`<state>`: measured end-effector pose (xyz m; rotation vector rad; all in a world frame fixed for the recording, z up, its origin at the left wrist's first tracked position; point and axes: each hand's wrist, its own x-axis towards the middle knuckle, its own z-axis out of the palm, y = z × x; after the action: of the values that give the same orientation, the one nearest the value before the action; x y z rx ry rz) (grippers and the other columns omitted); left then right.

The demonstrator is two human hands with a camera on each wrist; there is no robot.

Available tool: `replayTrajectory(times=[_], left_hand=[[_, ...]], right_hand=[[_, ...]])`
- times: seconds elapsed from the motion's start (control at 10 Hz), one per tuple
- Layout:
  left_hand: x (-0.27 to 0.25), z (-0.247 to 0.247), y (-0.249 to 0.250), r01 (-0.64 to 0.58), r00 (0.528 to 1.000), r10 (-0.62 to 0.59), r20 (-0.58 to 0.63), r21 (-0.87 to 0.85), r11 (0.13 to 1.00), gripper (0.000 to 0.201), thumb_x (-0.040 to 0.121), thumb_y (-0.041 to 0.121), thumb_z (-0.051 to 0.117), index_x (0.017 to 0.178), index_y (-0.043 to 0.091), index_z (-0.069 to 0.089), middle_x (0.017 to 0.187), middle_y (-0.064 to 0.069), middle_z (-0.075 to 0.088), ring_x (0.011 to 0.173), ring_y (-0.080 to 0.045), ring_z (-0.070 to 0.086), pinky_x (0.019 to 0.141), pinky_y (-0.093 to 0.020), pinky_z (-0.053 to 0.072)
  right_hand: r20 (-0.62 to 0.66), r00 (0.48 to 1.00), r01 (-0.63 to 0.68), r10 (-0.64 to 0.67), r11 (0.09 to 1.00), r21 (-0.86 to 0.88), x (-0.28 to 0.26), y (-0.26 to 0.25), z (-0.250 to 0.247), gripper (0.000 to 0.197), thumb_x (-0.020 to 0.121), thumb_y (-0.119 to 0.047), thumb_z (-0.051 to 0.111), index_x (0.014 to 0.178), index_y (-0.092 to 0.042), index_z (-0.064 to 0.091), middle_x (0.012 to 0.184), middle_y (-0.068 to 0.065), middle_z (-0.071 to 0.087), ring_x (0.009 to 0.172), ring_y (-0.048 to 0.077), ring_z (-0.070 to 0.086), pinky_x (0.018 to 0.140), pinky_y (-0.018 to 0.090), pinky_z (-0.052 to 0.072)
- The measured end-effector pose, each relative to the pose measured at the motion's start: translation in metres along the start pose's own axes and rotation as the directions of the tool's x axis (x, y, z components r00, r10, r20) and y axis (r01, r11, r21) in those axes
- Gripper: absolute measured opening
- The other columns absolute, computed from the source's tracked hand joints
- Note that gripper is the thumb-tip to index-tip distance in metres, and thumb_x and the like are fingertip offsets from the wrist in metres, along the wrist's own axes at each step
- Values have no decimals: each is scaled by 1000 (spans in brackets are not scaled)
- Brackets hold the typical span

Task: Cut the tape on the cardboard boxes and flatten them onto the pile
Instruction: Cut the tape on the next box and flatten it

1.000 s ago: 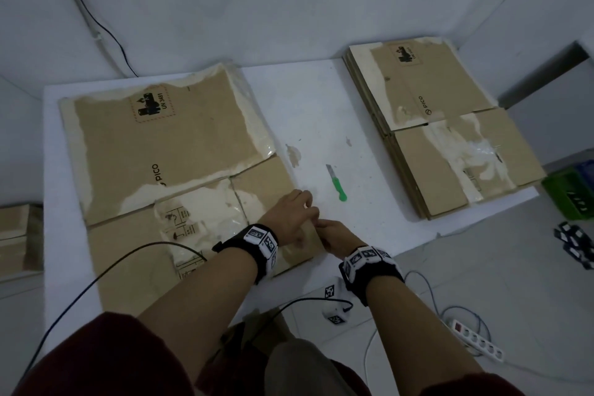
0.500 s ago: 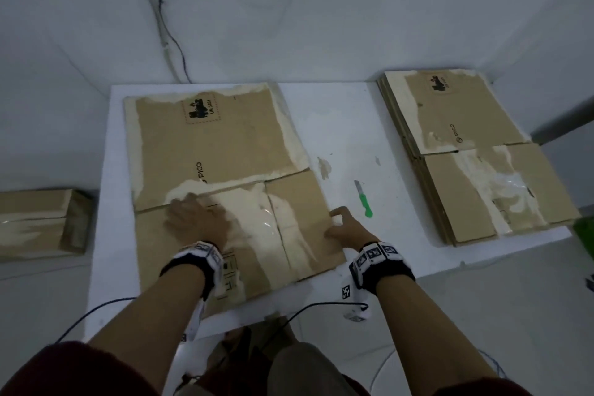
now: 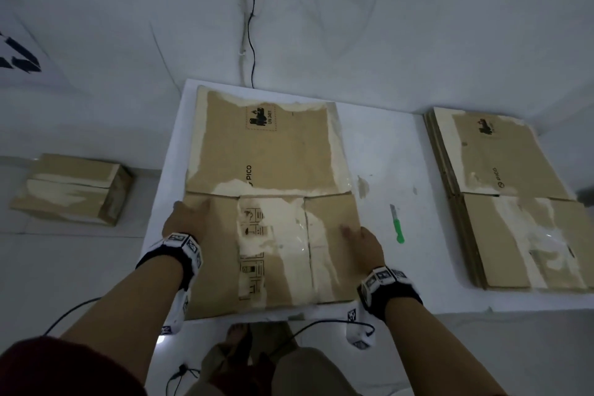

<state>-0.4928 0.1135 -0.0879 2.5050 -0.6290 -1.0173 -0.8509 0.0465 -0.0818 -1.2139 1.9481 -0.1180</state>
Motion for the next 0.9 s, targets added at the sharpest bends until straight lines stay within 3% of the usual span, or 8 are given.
replayTrajectory(times=[0.1, 0.2, 0.4, 0.5, 0.6, 0.7, 0.8, 0.9], left_hand=[[-1, -6, -10, -123, 992, 123, 4, -39, 992, 51, 97, 47, 45, 115, 1, 61, 114, -23, 63, 106, -38, 58, 90, -42, 44], [-11, -9, -4, -141, 989, 144, 34, -80, 987, 61, 98, 52, 36, 119, 2, 62, 115, -24, 61, 106, -37, 57, 90, -40, 42], [-37, -11, 21, -261, 965, 251, -72, -263, 929, 62, 92, 56, 34, 112, 4, 61, 111, -18, 62, 106, -38, 56, 92, -41, 40], [-47, -3, 39, -269, 961, 272, -44, -370, 889, 55, 94, 54, 39, 99, 4, 61, 101, -17, 60, 98, -32, 54, 92, -42, 38], [-54, 4, 67, -205, 954, 283, 102, -469, 859, 42, 80, 46, 48, 80, 5, 58, 93, -13, 60, 95, -28, 54, 96, -44, 42], [-51, 14, 93, -145, 926, 293, 239, -491, 859, 50, 66, 52, 59, 93, 11, 64, 96, -10, 63, 98, -29, 59, 88, -38, 46], [-67, 29, 114, -216, 920, 336, 202, -456, 864, 38, 89, 45, 61, 111, 15, 57, 108, -12, 62, 100, -34, 60, 88, -44, 51], [-94, 48, 130, -349, 911, 407, 67, -403, 846, 13, 99, 26, 50, 96, 15, 57, 88, -8, 60, 95, -31, 59, 86, -39, 46]], right_hand=[[-4, 1000, -6, 7, 989, 147, -14, 3, -3, 47, 96, -43, 51, 129, -9, 56, 128, 11, 59, 109, 27, 54, 96, 37, 41], [-93, 991, 114, -98, 974, 197, -21, 0, -6, 38, 97, -41, 51, 131, -23, 49, 120, 11, 62, 103, 28, 58, 94, 42, 47], [-286, 922, 331, -263, 917, 223, -29, -5, -39, 22, 97, -31, 55, 118, -33, 54, 110, 1, 63, 98, 17, 58, 91, 32, 47], [-300, 913, 353, -277, 904, 240, -30, -2, -65, 21, 96, -36, 56, 116, -37, 54, 103, 2, 68, 95, 22, 64, 87, 43, 53], [-300, 910, 360, -286, 905, 229, -25, 6, -96, 22, 94, -37, 56, 116, -36, 54, 98, 1, 70, 89, 23, 66, 83, 43, 55], [-276, 904, 385, -325, 902, 198, -11, 21, -125, 21, 94, -34, 59, 114, -32, 54, 101, 2, 69, 91, 25, 66, 84, 44, 54], [-251, 901, 404, -354, 896, 184, 6, 38, -147, 18, 95, -33, 60, 112, -31, 56, 104, -1, 68, 93, 23, 66, 85, 47, 54], [-239, 881, 458, -409, 862, 215, 23, 49, -167, 18, 95, -33, 60, 112, -31, 57, 105, 0, 69, 92, 22, 67, 84, 48, 55]])
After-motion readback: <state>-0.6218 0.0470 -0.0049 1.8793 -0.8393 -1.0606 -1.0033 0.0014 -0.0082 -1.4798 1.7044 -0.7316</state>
